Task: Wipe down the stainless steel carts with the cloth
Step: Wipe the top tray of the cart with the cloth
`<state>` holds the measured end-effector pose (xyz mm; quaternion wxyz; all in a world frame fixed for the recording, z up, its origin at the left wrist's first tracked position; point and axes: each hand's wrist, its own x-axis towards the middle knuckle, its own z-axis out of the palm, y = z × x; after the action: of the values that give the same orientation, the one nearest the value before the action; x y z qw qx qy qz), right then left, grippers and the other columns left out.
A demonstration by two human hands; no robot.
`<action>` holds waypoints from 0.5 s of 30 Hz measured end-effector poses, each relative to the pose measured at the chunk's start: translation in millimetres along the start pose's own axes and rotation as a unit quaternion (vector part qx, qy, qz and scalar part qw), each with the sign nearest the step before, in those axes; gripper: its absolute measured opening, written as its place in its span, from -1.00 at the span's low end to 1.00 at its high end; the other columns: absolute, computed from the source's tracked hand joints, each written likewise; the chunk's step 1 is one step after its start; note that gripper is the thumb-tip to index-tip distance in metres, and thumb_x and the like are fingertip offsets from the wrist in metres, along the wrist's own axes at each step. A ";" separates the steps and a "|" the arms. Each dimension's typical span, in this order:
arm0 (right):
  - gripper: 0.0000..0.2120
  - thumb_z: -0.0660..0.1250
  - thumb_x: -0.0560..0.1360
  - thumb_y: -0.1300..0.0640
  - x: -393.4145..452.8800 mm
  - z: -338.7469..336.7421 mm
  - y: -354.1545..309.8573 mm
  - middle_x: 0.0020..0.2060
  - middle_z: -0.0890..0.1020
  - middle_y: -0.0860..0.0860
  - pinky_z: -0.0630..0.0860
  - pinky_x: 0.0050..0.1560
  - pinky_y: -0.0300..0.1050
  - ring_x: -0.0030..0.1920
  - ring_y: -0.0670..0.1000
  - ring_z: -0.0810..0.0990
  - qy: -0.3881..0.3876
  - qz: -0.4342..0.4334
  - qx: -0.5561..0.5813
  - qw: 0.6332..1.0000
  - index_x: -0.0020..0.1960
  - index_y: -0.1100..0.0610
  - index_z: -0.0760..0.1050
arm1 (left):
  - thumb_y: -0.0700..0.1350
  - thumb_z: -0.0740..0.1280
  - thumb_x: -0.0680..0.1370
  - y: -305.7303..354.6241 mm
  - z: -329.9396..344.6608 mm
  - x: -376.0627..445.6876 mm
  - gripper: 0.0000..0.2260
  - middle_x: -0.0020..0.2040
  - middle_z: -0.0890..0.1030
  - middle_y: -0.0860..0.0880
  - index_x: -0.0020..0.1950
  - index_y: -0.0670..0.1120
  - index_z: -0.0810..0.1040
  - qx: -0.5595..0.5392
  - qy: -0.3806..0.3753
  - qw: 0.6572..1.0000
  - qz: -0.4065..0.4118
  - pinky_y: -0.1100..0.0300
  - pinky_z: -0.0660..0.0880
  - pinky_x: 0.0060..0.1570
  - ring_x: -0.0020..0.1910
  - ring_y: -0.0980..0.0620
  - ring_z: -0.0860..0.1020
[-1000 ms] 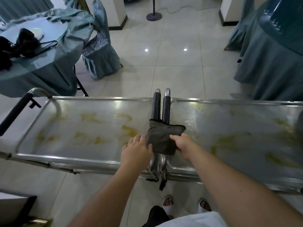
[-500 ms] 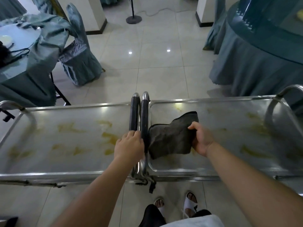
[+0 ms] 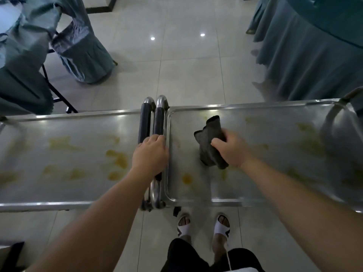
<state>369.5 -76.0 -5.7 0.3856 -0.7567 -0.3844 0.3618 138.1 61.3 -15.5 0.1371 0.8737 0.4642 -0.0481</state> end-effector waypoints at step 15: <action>-0.39 0.14 0.54 -0.14 -93.0 211.2 110.0 0.64 0.27 0.05 -0.01 0.65 0.19 0.68 0.12 0.07 -0.204 -0.089 -0.396 0.891 0.55 0.06 0.31 | 0.03 0.03 0.74 -22.6 45.5 80.5 -0.44 0.75 -0.03 -0.02 0.74 -0.04 0.05 -0.028 0.020 0.997 0.071 0.09 -0.21 0.60 0.72 0.02 -0.14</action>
<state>183.4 -136.4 -170.2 -0.0020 -0.7190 -0.6316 0.2901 166.8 124.7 -80.5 0.1556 0.9009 0.4050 -0.0074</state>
